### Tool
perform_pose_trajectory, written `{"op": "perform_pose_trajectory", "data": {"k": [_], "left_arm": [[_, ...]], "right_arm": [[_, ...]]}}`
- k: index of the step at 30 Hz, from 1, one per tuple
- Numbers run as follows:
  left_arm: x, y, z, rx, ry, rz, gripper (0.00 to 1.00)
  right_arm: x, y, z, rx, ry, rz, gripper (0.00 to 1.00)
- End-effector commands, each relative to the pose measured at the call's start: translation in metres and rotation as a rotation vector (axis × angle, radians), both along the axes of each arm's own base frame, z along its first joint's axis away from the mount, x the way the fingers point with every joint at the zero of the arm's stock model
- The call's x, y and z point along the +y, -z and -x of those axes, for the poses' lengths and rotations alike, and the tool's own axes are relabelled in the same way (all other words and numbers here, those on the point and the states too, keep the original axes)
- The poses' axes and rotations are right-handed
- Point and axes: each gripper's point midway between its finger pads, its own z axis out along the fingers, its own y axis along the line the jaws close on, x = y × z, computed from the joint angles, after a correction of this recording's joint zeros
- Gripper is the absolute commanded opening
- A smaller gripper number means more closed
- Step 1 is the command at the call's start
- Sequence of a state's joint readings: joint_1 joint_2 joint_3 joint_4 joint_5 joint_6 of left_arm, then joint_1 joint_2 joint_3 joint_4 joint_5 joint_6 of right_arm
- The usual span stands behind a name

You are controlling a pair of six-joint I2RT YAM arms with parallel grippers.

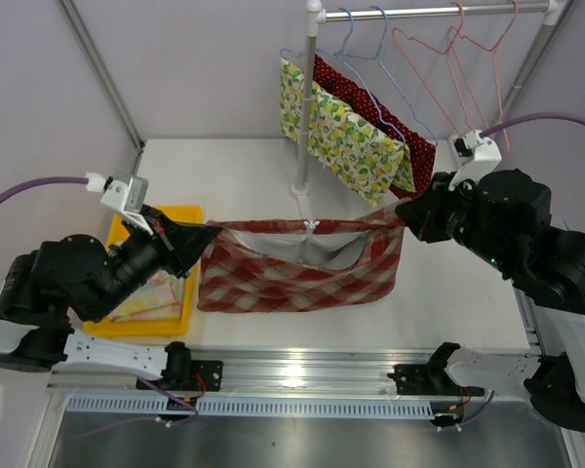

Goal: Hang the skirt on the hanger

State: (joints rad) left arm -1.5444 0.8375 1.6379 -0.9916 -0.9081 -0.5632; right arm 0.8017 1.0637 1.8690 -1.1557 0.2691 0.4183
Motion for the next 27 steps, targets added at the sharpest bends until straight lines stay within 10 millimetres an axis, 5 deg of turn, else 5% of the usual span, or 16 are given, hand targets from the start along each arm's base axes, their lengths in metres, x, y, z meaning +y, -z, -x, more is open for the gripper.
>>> {"op": "perform_pose_trajectory", "data": {"k": [1,4,9,12,20,27], "left_arm": [[0.011,-0.018,-0.009,-0.047,-0.024,-0.043,0.0],[-0.005,-0.001,-0.022,-0.021,-0.003,-0.105,0.0],[0.003,0.007,-0.051,0.009,-0.032,-0.091,0.0],[-0.008,0.024,-0.063,0.061,0.041,-0.057,0.0],[-0.019,0.006,-0.034,-0.009,0.21,-0.005,0.0],[-0.027,0.025,-0.022,0.039,0.281,0.001,0.0]], "right_arm": [[-0.012,0.004,-0.012,-0.008,0.088,0.041,0.0],[-0.011,0.007,-0.016,0.001,0.098,0.059,0.0],[-0.013,0.012,-0.021,0.024,0.123,0.096,0.0],[-0.011,0.014,-0.024,0.034,0.127,0.111,0.0],[-0.02,-0.003,0.004,-0.024,0.046,0.04,0.0],[-0.022,0.01,0.016,0.027,0.018,0.047,0.0]]}}
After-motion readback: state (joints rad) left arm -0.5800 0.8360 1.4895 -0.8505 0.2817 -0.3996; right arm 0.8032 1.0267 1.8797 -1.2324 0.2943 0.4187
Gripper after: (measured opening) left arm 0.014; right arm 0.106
